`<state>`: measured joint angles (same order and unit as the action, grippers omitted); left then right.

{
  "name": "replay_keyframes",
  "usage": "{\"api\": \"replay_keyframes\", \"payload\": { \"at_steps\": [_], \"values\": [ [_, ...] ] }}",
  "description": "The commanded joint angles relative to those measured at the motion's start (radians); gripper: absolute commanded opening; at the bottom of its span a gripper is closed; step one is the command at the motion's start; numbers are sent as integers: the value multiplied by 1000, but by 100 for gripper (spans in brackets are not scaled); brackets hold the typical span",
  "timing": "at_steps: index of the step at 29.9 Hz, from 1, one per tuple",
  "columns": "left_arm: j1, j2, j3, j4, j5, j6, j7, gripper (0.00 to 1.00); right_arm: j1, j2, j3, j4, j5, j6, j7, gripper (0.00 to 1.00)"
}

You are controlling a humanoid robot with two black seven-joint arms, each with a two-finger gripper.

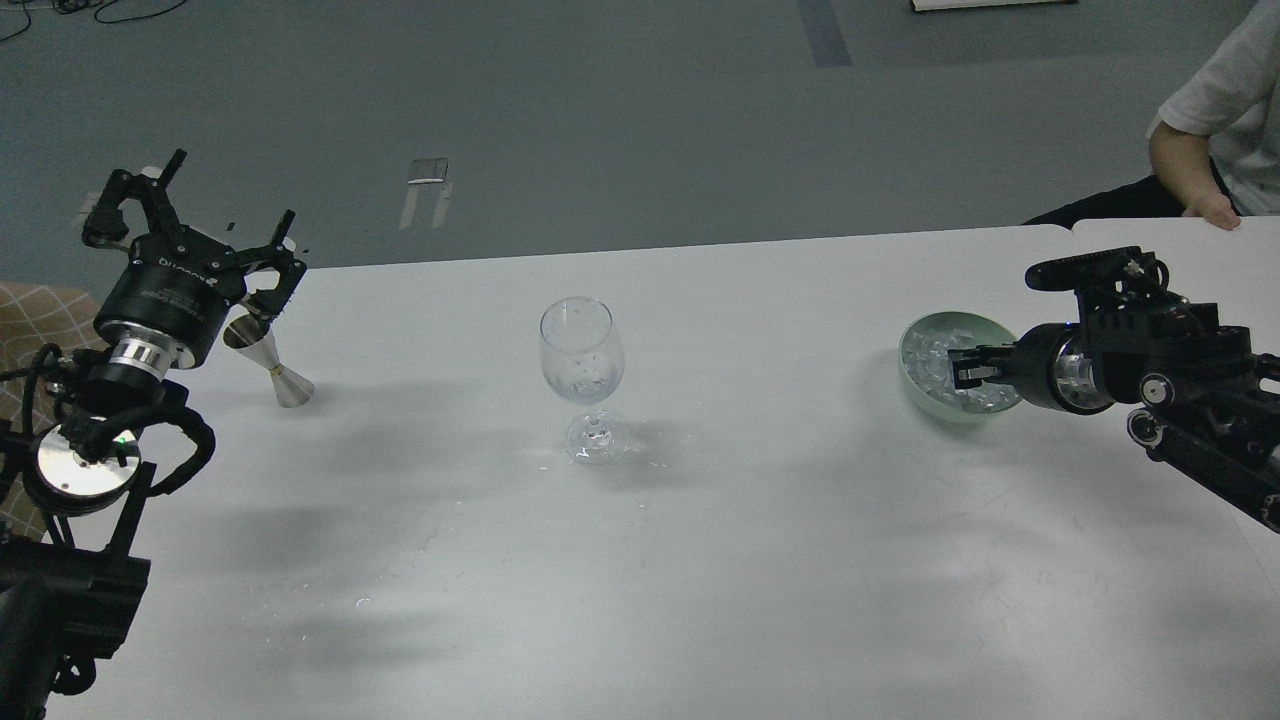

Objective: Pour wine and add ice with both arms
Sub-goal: 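Pick an ice cube from the green bowl with the right gripper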

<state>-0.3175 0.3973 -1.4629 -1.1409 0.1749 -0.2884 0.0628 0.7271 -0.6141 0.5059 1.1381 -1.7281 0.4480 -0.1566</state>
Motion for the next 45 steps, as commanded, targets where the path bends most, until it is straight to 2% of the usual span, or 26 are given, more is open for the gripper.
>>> {"api": "replay_keyframes", "payload": {
  "at_steps": [1,4,9,13,26,45],
  "values": [
    [1,1,-1,1,0,-3,2,98,0,-12,0,11,1,3,0,39],
    [1,3,-1,0,-2,-8,2,98,-2,-24,0,28,1,3,0,45],
    [1,3,-1,0,0,-8,2,98,-2,-50,0,71,1,3,0,60],
    [1,3,-1,0,0,-8,0,98,1,-58,0,83,1,5,0,66],
    [15,9,-13,0,-2,-23,2,98,-29,-87,-10,117,-2,9,0,66],
    [37,5,-14,3,-2,-31,0,98,-51,-82,-10,100,-10,9,-3,53]
  ]
}}
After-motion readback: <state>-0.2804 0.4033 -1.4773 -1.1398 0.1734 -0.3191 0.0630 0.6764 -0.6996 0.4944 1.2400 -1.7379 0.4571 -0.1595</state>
